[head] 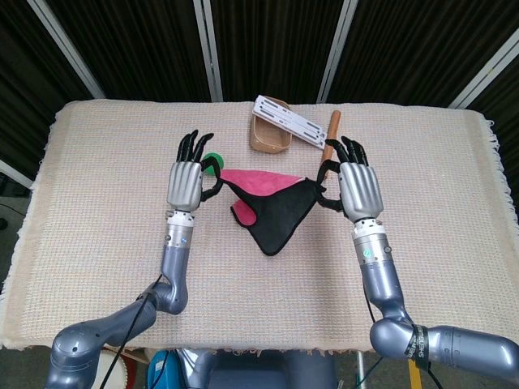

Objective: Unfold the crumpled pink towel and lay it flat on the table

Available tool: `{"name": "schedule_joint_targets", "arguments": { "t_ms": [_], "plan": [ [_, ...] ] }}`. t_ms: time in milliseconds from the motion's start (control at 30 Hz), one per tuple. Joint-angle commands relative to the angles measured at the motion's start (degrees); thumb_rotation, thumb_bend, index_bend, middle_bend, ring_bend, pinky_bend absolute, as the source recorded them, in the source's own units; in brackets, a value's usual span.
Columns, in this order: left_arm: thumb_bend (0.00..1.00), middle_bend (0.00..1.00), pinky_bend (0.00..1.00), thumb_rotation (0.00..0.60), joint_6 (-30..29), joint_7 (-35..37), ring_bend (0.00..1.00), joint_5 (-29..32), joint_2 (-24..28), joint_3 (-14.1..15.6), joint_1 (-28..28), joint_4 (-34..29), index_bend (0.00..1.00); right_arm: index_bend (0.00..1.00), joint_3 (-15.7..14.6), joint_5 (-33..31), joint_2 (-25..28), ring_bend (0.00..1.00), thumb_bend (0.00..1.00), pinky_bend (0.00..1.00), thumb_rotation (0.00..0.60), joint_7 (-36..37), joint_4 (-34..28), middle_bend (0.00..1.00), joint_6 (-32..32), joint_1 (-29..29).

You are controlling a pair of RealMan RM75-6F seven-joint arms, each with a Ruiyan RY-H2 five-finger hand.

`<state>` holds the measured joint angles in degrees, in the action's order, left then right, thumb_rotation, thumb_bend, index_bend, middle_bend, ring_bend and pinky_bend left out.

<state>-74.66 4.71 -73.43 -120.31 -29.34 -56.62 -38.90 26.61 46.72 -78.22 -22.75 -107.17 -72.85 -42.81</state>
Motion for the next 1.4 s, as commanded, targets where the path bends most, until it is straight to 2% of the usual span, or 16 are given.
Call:
{"name": "schedule_joint_targets", "arguments": {
  "t_ms": [33,233,367,600,867,1000,1133,1333,1400],
  "plan": [
    [0.44,0.14,0.03,0.600,0.1,-3.0,0.00,0.7,4.7,-2.9,-2.0,-5.8,0.65,0.63,0.5,-0.3,0.8,0.00,0.51,0.00,0.600,0.6,0.9,0.17,0.7,-0.1],
    [0.44,0.14,0.03,0.600,1.6,-8.5,0.00,3.1,10.8,-6.5,-3.3,-13.9,0.66,0.63,2.2,-1.8,1.4,0.00,0.51,0.00,0.600,1.8,3.1,0.17,2.1,-1.1],
    [0.44,0.14,0.03,0.600,2.6,-11.7,0.00,4.4,13.9,-7.8,-3.9,-16.7,0.66,0.63,3.6,-3.1,1.3,0.00,0.51,0.00,0.600,2.6,5.7,0.18,3.3,-2.4],
    [0.44,0.15,0.03,0.600,5.5,-13.7,0.00,7.2,15.1,-8.8,-6.3,-15.9,0.66,0.63,6.1,-5.8,0.2,0.00,0.51,0.00,0.600,4.0,11.7,0.18,6.7,-5.9],
    [0.44,0.15,0.03,0.600,7.2,-12.2,0.00,8.8,13.7,-8.9,-9.2,-11.6,0.66,0.63,6.6,-4.8,-0.5,0.00,0.51,0.00,0.600,5.4,16.3,0.18,8.5,-8.2],
    [0.44,0.15,0.03,0.600,5.2,-10.7,0.00,7.9,13.5,-7.2,-8.0,-13.2,0.66,0.63,5.3,-3.6,0.6,0.00,0.51,0.00,0.600,6.4,15.3,0.18,8.2,-6.8],
    [0.44,0.15,0.03,0.600,1.9,-10.2,0.00,6.6,13.7,-3.6,-4.0,-18.5,0.66,0.63,2.5,-2.0,2.6,0.00,0.51,0.00,0.600,7.8,11.9,0.18,7.0,-3.0],
    [0.44,0.15,0.03,0.600,-3.7,-11.0,0.00,6.3,14.2,2.5,4.3,-31.5,0.66,0.63,-3.4,1.0,4.9,0.00,0.51,0.00,0.600,11.7,6.0,0.18,5.1,4.1],
    [0.44,0.15,0.03,0.600,-6.1,-11.5,0.00,6.0,14.4,5.7,7.8,-37.1,0.66,0.63,-5.9,2.5,5.3,0.00,0.51,0.00,0.600,13.5,4.2,0.18,4.7,6.6]
  ]
}}
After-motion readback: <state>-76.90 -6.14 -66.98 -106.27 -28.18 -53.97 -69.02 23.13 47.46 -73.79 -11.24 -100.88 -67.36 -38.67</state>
